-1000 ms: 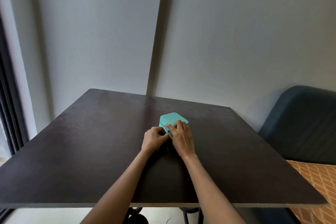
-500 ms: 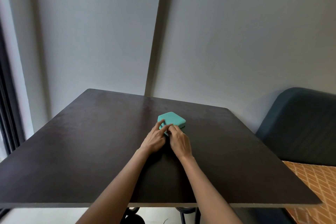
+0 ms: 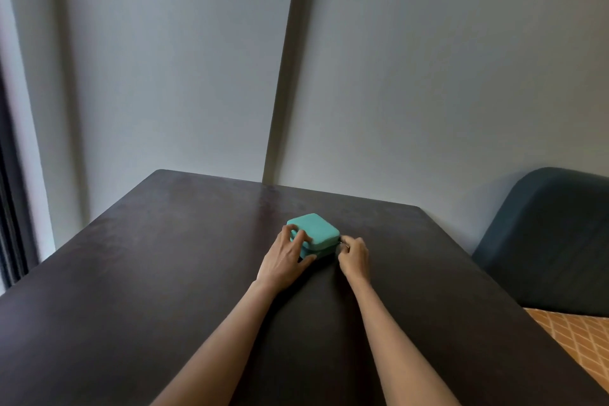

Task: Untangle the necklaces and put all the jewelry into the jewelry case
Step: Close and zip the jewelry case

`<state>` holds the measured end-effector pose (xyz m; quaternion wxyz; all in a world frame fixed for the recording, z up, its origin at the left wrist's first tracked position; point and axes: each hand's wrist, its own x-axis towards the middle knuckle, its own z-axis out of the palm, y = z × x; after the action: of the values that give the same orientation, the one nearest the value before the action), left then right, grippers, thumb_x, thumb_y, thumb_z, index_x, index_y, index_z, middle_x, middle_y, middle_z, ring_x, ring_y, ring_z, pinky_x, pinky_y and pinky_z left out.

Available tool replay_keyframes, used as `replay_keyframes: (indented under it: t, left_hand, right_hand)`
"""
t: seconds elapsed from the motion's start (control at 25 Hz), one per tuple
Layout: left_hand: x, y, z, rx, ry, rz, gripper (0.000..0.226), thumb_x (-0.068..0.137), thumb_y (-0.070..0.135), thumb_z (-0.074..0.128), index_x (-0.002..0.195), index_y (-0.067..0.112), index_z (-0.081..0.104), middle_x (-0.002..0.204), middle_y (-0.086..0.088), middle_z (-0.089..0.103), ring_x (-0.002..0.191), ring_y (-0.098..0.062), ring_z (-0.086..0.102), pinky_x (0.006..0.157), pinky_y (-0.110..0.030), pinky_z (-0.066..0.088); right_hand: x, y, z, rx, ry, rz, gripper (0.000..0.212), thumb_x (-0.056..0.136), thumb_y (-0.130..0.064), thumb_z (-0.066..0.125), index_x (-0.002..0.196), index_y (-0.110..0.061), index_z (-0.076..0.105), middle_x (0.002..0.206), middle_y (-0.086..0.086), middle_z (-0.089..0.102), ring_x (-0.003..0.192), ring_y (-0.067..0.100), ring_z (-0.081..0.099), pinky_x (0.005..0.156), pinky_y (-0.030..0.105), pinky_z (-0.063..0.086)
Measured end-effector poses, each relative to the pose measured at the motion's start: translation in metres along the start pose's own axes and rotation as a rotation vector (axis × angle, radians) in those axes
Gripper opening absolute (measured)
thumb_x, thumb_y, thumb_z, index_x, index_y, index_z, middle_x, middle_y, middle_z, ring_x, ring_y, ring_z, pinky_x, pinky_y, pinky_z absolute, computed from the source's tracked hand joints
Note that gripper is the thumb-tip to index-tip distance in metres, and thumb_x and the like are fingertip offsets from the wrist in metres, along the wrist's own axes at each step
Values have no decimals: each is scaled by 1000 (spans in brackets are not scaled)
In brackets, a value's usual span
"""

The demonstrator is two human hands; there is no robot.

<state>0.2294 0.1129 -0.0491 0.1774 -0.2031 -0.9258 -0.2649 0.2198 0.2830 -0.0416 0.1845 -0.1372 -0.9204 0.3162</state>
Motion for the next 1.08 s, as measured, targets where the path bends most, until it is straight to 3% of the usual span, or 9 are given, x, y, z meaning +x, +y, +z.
replay_keyframes:
  t: [0.12, 0.28, 0.4, 0.52, 0.68, 0.8, 1.08]
  left_hand:
    - [7, -2, 8, 268, 170, 102, 45, 82, 57, 40, 103, 18, 46, 124, -9, 50, 119, -29, 50, 99, -45, 44]
    - [12, -2, 8, 375, 199, 200, 48, 79, 55, 37, 109, 27, 61, 125, -5, 57, 117, -27, 55, 95, -51, 45]
    - [12, -2, 6, 358, 200, 237, 31, 79, 40, 54, 105, 30, 67, 104, 1, 66, 93, -23, 65, 80, -42, 52]
    - [10, 0, 4, 298, 190, 182, 31, 68, 27, 76, 97, 30, 66, 95, 6, 65, 82, -21, 63, 77, -38, 50]
    - [11, -2, 0, 208, 165, 157, 19, 80, 26, 62, 100, 27, 64, 99, 5, 63, 88, -24, 56, 87, -36, 39]
    - [14, -4, -2, 177, 141, 183, 23, 85, 28, 54, 106, 26, 62, 106, 4, 59, 97, -23, 51, 93, -34, 31]
    - [17, -12, 0, 114, 162, 226, 21, 81, 26, 54, 100, 26, 63, 97, 3, 59, 88, -22, 52, 86, -36, 34]
  right_hand:
    - [-3, 2, 5, 54, 22, -50, 28, 94, -13, 49, 118, -15, 65, 113, 9, 58, 105, 27, 59, 82, 30, 44]
    - [-19, 2, 8, 184, -59, -221, 17, 86, -16, 64, 100, -17, 74, 97, 0, 69, 91, 16, 65, 78, 25, 49]
    - [-22, -1, 6, 160, -51, -208, 14, 86, -23, 67, 98, -21, 74, 97, -6, 69, 89, 12, 65, 74, 23, 48]
    - [-15, -3, 9, 101, -14, -168, 14, 87, -29, 65, 98, -25, 73, 102, -6, 69, 94, 14, 64, 75, 25, 47]
    - [4, -15, 18, 34, -1, -75, 18, 88, -36, 61, 101, -28, 72, 110, -7, 69, 105, 18, 62, 80, 27, 45]
    - [26, -24, 29, 116, -36, -40, 19, 88, -31, 61, 100, -24, 73, 107, -2, 71, 102, 21, 64, 82, 31, 49]
    - [63, -20, 52, 297, -177, -75, 15, 85, -20, 63, 96, -19, 73, 98, 2, 74, 91, 19, 67, 87, 40, 53]
